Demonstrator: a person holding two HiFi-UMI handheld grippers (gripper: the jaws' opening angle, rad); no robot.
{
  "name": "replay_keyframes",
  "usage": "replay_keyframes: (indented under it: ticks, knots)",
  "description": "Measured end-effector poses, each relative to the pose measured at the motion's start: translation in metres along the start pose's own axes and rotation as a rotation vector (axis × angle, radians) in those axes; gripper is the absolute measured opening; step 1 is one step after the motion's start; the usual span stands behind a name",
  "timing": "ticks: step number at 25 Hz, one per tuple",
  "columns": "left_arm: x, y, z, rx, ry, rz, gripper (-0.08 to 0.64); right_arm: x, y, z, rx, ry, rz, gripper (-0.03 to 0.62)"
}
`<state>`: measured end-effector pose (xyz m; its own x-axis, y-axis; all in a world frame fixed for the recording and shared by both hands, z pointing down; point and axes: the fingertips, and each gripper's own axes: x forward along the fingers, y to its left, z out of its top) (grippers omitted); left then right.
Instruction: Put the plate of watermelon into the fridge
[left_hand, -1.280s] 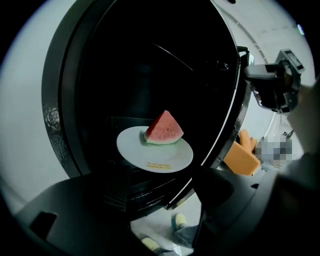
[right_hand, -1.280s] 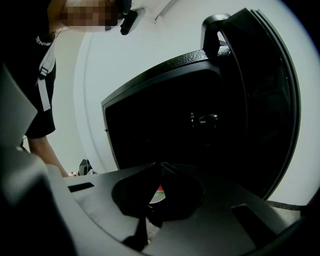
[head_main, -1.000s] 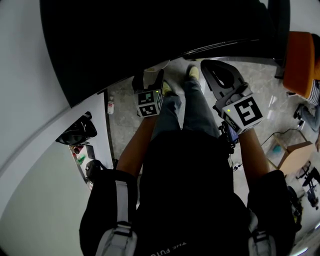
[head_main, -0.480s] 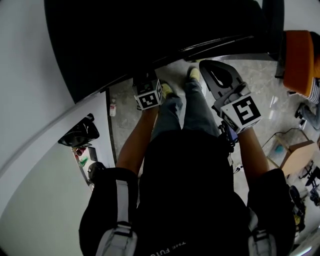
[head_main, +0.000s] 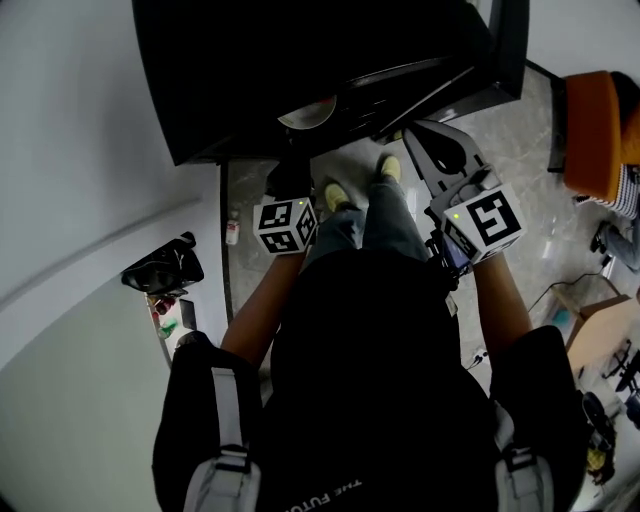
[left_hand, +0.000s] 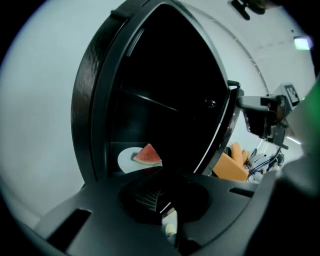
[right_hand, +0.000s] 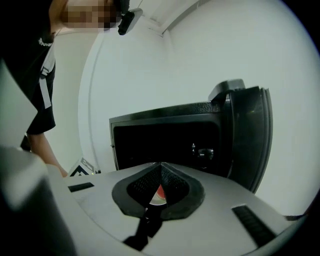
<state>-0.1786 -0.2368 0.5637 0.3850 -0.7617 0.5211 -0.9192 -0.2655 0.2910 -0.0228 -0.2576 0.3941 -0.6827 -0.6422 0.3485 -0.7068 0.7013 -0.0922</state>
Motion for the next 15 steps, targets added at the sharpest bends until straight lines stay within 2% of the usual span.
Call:
replay_keyframes:
  ticks: [3, 8, 12, 15]
  knots:
    - [-0.027, -0.012, 0.025, 0.044, -0.024, 0.011, 0.008, -0.009, 0.000, 0.009, -0.001, -0.033, -0.003, 0.008]
    - [-0.070, -0.033, 0.059, 0.060, -0.095, 0.034, 0.008, -0.026, 0.004, 0.011, 0.001, -0.066, 0.021, 0.008]
    - [-0.102, -0.057, 0.073, 0.104, -0.131, 0.054, 0.008, -0.050, 0.009, 0.009, 0.007, -0.070, 0.045, 0.008]
    - [-0.122, -0.081, 0.075, 0.105, -0.155, 0.057, 0.008, -0.078, 0.011, 0.009, 0.029, -0.080, 0.057, 0.008]
